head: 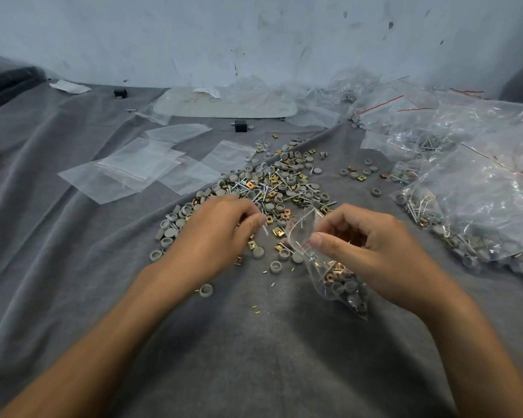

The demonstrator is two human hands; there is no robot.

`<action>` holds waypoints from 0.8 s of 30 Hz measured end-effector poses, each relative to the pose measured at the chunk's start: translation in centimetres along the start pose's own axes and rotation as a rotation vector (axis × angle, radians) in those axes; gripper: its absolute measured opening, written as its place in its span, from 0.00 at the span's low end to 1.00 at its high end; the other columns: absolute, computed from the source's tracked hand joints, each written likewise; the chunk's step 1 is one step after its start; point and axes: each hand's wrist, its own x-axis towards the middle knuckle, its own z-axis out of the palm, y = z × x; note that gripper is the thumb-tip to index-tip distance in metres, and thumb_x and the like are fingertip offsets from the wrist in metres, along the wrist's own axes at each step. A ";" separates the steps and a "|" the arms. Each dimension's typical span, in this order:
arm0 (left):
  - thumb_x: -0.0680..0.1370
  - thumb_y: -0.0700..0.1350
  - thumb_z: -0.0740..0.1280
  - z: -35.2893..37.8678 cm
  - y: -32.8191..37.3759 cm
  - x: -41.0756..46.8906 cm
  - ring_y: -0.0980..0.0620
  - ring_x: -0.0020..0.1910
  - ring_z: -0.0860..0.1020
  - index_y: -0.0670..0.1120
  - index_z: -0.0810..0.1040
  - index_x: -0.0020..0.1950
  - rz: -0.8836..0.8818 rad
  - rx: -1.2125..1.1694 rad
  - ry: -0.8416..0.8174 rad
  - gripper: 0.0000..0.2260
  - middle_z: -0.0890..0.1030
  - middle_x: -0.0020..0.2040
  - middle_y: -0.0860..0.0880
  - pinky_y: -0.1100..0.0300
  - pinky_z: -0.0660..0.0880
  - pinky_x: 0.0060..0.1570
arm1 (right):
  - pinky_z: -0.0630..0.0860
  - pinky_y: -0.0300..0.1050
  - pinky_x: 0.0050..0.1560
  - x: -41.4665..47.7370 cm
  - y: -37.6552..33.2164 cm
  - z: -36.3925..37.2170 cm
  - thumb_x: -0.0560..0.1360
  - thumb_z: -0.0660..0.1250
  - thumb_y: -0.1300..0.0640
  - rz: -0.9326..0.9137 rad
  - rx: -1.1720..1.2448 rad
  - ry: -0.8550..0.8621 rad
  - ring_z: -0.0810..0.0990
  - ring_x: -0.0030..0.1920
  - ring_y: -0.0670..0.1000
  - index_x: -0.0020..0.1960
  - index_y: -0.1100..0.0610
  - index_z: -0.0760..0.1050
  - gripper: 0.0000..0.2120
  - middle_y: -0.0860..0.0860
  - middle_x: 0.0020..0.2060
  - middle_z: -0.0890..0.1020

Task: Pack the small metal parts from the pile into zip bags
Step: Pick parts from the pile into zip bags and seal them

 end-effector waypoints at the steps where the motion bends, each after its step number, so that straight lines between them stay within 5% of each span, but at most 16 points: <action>1: 0.82 0.54 0.64 -0.2 0.2 0.0 0.59 0.39 0.74 0.51 0.81 0.48 -0.014 -0.119 0.021 0.10 0.78 0.39 0.57 0.58 0.67 0.40 | 0.78 0.50 0.38 0.0 0.0 0.0 0.74 0.72 0.44 0.000 -0.007 -0.002 0.78 0.36 0.46 0.46 0.46 0.81 0.07 0.46 0.36 0.82; 5: 0.82 0.53 0.66 -0.4 2.0 -0.1 0.61 0.30 0.69 0.53 0.82 0.49 0.025 -0.515 -0.027 0.08 0.74 0.31 0.59 0.65 0.65 0.32 | 0.77 0.50 0.39 0.1 -0.1 0.2 0.73 0.72 0.42 -0.011 -0.035 0.003 0.79 0.36 0.47 0.45 0.46 0.81 0.09 0.47 0.37 0.82; 8: 0.82 0.53 0.65 -0.2 2.6 -0.3 0.62 0.31 0.72 0.53 0.82 0.51 0.050 -0.512 -0.042 0.07 0.76 0.33 0.61 0.70 0.67 0.32 | 0.77 0.49 0.38 0.1 -0.2 0.3 0.71 0.70 0.37 -0.021 -0.055 0.005 0.79 0.36 0.47 0.45 0.46 0.81 0.13 0.47 0.36 0.82; 12: 0.82 0.53 0.65 -0.7 2.2 -0.2 0.56 0.34 0.74 0.53 0.82 0.50 0.046 -0.495 -0.082 0.07 0.79 0.37 0.48 0.66 0.70 0.32 | 0.74 0.41 0.37 0.1 0.0 0.4 0.72 0.71 0.39 -0.023 -0.048 0.014 0.78 0.35 0.45 0.45 0.45 0.81 0.10 0.46 0.36 0.82; 15: 0.81 0.53 0.66 -0.6 2.6 -0.5 0.62 0.34 0.74 0.53 0.83 0.51 0.057 -0.422 -0.140 0.08 0.80 0.38 0.59 0.65 0.69 0.35 | 0.71 0.35 0.35 0.1 -0.1 0.5 0.73 0.71 0.40 -0.039 -0.045 0.008 0.77 0.34 0.44 0.45 0.46 0.81 0.10 0.46 0.36 0.82; 18: 0.81 0.54 0.66 -1.1 2.6 -0.5 0.63 0.39 0.77 0.54 0.81 0.61 0.036 -0.423 -0.181 0.11 0.80 0.42 0.65 0.65 0.72 0.39 | 0.73 0.41 0.35 0.1 0.0 0.5 0.72 0.71 0.39 -0.046 -0.002 0.019 0.76 0.34 0.43 0.45 0.46 0.81 0.11 0.46 0.35 0.81; 24: 0.82 0.48 0.66 -4.5 -1.0 -0.4 0.62 0.39 0.75 0.54 0.81 0.59 -0.115 -0.400 0.034 0.08 0.80 0.42 0.56 0.68 0.72 0.40 | 0.70 0.36 0.32 0.1 0.0 -0.1 0.72 0.70 0.39 -0.080 0.053 0.099 0.74 0.31 0.42 0.45 0.47 0.81 0.12 0.45 0.32 0.80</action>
